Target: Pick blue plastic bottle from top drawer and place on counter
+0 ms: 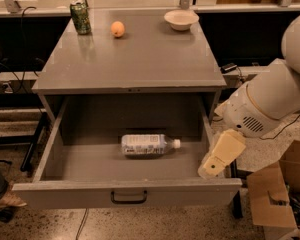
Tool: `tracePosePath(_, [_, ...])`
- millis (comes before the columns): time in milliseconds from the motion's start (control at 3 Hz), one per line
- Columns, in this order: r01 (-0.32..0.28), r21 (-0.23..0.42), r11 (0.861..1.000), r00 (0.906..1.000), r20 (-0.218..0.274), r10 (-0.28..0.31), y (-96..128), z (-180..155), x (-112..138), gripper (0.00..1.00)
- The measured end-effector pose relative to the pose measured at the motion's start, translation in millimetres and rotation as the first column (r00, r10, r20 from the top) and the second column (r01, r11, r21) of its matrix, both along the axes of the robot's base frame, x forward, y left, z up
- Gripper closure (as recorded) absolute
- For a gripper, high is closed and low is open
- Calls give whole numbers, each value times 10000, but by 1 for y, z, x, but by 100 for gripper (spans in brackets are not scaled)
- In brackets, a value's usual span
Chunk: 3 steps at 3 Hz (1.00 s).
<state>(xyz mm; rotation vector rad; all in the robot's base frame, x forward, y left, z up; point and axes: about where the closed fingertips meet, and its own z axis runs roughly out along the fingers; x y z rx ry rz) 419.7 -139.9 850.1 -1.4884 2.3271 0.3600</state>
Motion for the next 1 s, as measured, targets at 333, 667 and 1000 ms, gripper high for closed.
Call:
tracePosePath(333, [-13, -27, 10000, 10000, -15, 13, -1, 0, 0, 0])
tracePosePath(667, [-27, 739, 9973, 10000, 2, 27, 24, -28, 11, 0])
tracePosePath(1000, [-337, 1161, 9927, 9985, 467, 284, 70, -61, 43, 0])
